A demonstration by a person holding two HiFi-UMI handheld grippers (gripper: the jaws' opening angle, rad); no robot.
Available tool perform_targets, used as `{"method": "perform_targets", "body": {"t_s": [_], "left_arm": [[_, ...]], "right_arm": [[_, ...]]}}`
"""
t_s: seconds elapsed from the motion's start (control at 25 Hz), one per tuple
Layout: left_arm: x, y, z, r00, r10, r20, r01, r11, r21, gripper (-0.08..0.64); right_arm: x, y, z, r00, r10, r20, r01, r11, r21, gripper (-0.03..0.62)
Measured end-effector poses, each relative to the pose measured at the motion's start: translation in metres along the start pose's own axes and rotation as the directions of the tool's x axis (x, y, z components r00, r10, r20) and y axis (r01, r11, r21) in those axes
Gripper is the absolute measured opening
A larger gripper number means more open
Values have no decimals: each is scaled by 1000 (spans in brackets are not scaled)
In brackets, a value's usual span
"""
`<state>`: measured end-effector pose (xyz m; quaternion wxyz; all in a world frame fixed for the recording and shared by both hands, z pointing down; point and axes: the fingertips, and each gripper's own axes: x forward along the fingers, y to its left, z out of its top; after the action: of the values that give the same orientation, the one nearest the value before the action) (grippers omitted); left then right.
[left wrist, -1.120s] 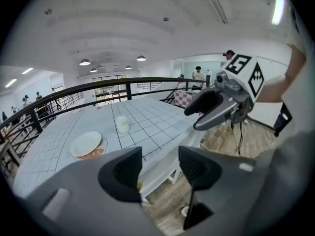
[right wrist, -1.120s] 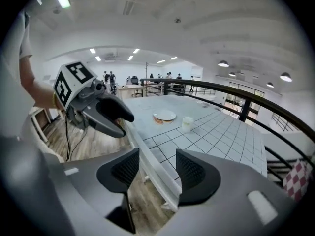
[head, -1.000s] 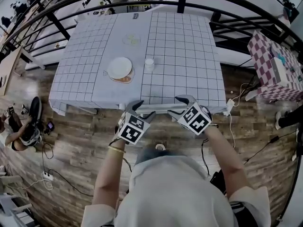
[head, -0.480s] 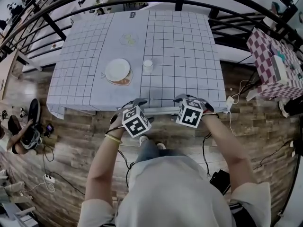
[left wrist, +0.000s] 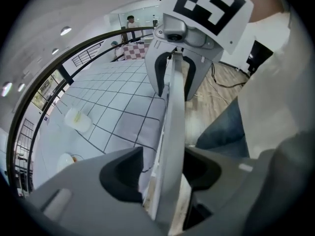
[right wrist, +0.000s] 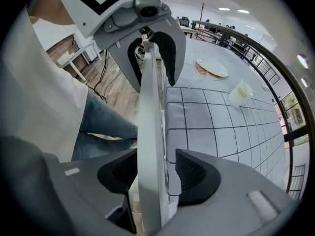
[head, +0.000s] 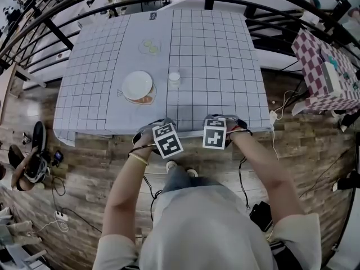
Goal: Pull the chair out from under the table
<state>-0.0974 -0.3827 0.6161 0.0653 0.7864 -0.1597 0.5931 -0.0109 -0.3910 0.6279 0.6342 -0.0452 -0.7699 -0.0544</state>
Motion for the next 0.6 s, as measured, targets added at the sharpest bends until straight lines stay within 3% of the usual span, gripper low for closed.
{"method": "perform_targets", "body": {"t_s": [0.16, 0.36, 0.6], "left_arm": [[9, -1, -4, 999, -16, -36, 17, 999, 33, 189], [16, -4, -4, 998, -43, -47, 46, 998, 51, 171], [23, -13, -5, 993, -81, -83, 88, 993, 83, 97]], "right_arm": [[9, -4, -3, 998, -21, -52, 20, 1000, -24, 166], [16, -3, -5, 997, 23, -70, -24, 1000, -19, 139], [21, 5, -6, 994, 55, -94, -60, 997, -57, 81]]}}
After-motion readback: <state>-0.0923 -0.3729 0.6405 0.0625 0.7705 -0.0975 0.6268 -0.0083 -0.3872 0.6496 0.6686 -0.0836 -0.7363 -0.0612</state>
